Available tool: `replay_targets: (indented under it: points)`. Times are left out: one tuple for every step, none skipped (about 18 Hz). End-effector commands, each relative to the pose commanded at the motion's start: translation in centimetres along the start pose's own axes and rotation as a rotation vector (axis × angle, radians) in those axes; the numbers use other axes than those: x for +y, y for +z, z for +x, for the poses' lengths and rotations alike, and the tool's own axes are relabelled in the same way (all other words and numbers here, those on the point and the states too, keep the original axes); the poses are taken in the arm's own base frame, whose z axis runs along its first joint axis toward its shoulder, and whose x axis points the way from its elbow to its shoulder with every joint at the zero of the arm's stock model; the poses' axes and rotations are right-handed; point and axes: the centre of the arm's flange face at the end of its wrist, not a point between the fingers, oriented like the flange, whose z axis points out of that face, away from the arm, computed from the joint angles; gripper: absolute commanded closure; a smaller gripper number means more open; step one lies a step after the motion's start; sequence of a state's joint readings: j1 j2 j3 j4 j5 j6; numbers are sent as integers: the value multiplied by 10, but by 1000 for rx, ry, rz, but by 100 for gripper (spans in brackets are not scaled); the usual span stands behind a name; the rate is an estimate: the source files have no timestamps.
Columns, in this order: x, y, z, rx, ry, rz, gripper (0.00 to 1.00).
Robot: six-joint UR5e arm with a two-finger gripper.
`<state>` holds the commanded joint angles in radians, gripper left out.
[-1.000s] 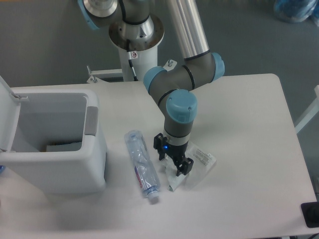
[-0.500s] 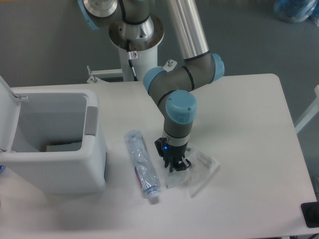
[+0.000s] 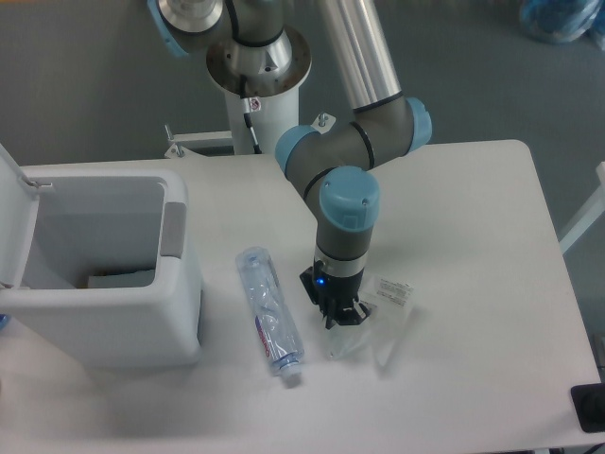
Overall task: Place the trash in the trash can
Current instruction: 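Close the gripper on the wrapper and pinch it, then lift the wrapper and carry it over the trash bin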
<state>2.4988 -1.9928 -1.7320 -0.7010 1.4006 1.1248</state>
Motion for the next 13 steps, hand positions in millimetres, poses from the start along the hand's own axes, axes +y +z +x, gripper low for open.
replay_targets:
  points:
    - [-7, -10, -4, -9, -30, 33, 100]
    - [-9, -18, -12, -11, -65, 70, 100]
    - [-10, -29, -18, -12, -100, 109, 100]
    - [-14, -39, -20, -13, -131, 147, 100]
    - [-15, -47, -23, -7, -172, 179, 100]
    - [-16, -58, -25, -5, -211, 213, 100]
    - [-21, -72, -24, 0, -246, 254, 100]
    - [-26, -91, -22, 7, -283, 304, 100]
    - [-33, -108, -21, 17, -318, 353, 100]
    - [-38, -122, -22, 21, -348, 388, 100]
    - [-43, -136, -23, 24, -377, 419, 100]
    - [-46, -149, -20, 26, -403, 441, 100]
    - [-51, -163, -15, 33, -425, 468, 100]
